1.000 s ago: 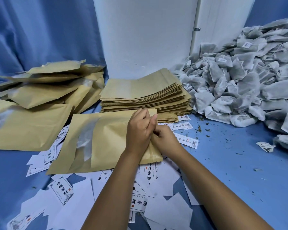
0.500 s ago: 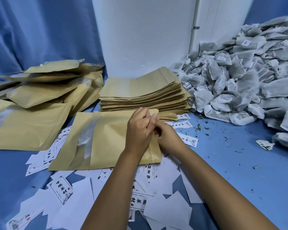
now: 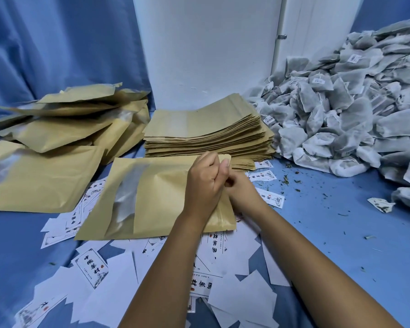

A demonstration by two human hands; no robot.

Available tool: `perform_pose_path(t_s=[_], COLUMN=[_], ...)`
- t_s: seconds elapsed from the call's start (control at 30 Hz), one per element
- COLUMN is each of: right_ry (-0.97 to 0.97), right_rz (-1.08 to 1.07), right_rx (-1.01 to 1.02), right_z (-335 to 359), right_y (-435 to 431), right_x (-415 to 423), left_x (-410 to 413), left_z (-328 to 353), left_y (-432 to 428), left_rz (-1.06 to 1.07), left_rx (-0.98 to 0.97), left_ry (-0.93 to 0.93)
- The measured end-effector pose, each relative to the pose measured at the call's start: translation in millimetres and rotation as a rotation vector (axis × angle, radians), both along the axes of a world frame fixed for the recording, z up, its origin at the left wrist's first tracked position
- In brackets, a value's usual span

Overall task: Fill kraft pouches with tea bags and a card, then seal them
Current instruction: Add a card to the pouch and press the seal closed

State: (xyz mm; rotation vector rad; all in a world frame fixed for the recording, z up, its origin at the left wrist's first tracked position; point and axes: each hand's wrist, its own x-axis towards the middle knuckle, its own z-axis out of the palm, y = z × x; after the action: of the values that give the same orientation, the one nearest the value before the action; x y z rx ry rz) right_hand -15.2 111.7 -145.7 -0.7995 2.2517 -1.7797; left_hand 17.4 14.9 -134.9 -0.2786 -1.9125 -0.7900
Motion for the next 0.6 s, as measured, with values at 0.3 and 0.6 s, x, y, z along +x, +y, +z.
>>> perform_pose_path(t_s=[0.3,0.6], right_ry=[-0.382,-0.549], right_rz=[-0.115,0.001], right_rx=[-0.199,-0.298], right_z=[-7.2,-6.3], right_y=[6.8,6.8], right_x=[-14.9,-16.9], left_x=[2.9,1.4], left_z=[-1.6,-8.7], left_y=[5.5,5.3], left_rz=[0.045,-0.018], left_rx=[-0.145,-0.149], left_ry=[-0.238,-0.603])
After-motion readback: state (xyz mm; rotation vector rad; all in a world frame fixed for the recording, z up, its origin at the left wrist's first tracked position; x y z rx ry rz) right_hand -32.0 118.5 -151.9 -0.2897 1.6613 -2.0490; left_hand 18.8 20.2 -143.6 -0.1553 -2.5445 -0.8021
